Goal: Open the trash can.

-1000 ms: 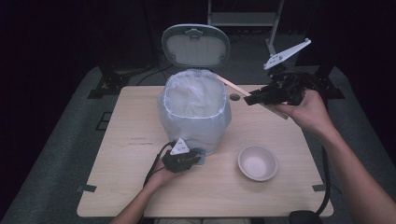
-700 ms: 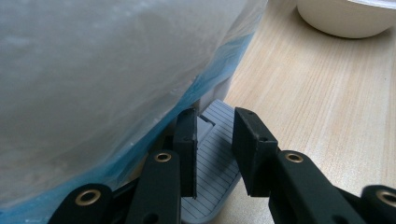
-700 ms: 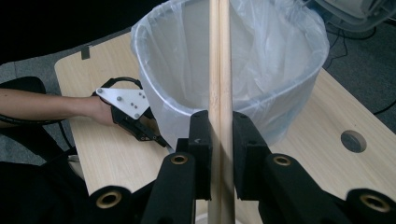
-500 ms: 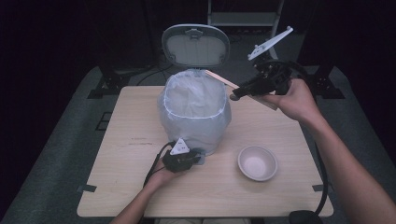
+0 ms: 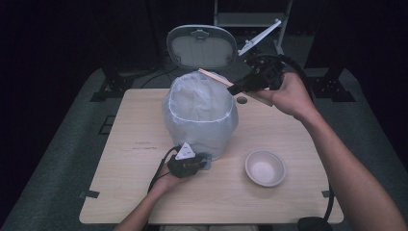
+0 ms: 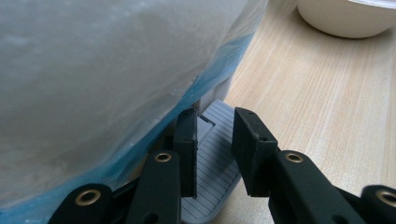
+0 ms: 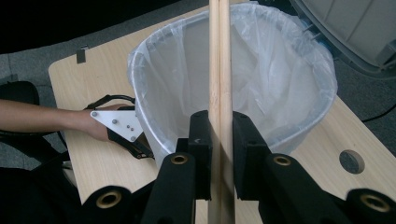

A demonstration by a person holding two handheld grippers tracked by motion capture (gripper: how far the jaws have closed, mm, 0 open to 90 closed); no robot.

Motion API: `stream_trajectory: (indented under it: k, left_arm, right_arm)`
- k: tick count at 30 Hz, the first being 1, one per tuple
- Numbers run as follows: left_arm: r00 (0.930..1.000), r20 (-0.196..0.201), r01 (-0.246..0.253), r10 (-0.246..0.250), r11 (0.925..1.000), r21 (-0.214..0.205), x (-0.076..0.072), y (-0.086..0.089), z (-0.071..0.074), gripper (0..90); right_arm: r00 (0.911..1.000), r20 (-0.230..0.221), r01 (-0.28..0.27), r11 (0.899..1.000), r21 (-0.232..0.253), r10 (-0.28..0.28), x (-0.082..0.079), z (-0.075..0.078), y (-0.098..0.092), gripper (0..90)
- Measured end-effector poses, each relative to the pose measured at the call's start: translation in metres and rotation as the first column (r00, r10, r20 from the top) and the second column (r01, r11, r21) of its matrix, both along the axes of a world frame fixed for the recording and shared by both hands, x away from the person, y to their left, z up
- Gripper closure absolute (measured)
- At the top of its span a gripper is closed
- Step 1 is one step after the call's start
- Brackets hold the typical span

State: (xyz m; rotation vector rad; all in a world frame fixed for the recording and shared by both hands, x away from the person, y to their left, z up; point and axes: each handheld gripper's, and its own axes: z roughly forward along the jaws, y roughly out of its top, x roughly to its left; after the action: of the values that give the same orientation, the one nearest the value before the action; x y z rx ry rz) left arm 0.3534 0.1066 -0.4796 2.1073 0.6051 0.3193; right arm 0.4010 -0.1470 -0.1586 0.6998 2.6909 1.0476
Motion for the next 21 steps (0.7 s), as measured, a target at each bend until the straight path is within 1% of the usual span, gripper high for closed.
stream_trajectory:
  k: [7, 9, 16, 21]
  left_arm:
    - [1.0000, 0.000, 0.000, 0.000, 1.0000, 0.000, 0.000, 0.000, 0.000, 71.4]
    - [1.0000, 0.000, 0.001, -0.001, 1.0000, 0.000, 0.000, 0.000, 0.000, 71.3]
    - [1.0000, -0.002, -0.001, 0.001, 1.0000, 0.000, 0.000, 0.000, 0.000, 71.4]
    - [1.0000, -0.002, -0.001, 0.001, 1.0000, 0.000, 0.000, 0.000, 0.000, 71.3]
  right_arm:
    - [0.9997, -0.005, -0.022, 1.000, -0.008, 0.022, 0.005, 0.000, 0.015, 79.1]
    - [0.9997, -0.004, -0.026, 1.000, -0.016, 0.025, 0.007, -0.001, 0.019, 79.1]
    - [0.9994, -0.011, -0.032, 0.999, -0.021, 0.031, 0.013, 0.000, 0.031, 79.1]
    - [0.9992, -0.021, -0.035, 0.999, -0.033, 0.034, 0.018, -0.005, 0.040, 79.1]
